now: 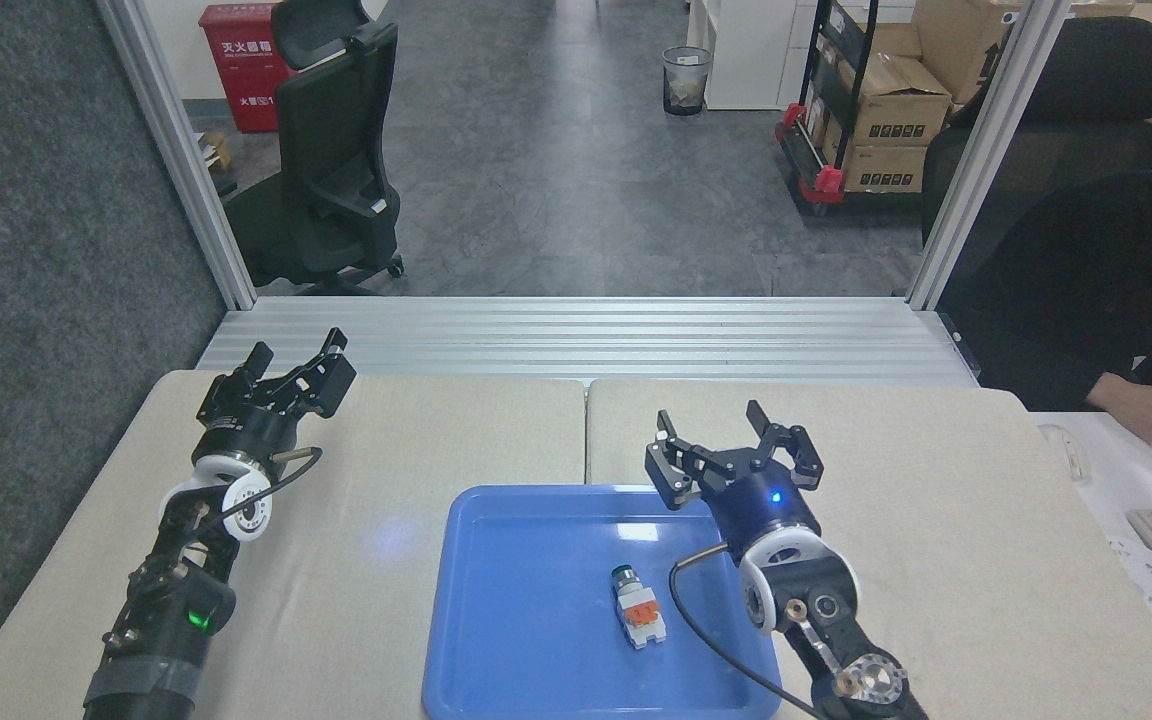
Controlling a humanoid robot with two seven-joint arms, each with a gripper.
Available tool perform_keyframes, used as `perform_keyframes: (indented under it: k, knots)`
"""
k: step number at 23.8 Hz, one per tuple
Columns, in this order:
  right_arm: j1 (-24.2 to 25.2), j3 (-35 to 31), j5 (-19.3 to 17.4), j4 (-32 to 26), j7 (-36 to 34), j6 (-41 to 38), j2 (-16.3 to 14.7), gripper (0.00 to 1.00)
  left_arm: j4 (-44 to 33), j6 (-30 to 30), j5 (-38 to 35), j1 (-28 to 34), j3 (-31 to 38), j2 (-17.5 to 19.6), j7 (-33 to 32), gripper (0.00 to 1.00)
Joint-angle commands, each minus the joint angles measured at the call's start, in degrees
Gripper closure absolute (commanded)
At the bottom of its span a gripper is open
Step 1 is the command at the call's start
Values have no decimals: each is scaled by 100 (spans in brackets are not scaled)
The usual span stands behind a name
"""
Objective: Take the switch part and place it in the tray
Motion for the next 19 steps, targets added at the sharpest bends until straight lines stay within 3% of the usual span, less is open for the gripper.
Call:
perform_keyframes:
  k: [1, 4, 6, 19]
  knots:
    - [-577, -1335, -444, 1314, -993, -850, -1441, 2, 0, 2, 0, 0, -132, 0, 0, 0]
    - [-586, -1362, -856, 2070, -1381, -922, -1749, 2, 0, 2, 0, 0, -141, 0, 0, 0]
    - [-507, -1397, -1156, 2221, -1382, -931, -1794, 1, 0, 2, 0, 0, -132, 0, 0, 0]
    - [-401, -1423, -1253, 2248, -1601, -975, -1908, 1, 0, 2, 0, 0, -132, 0, 0, 0]
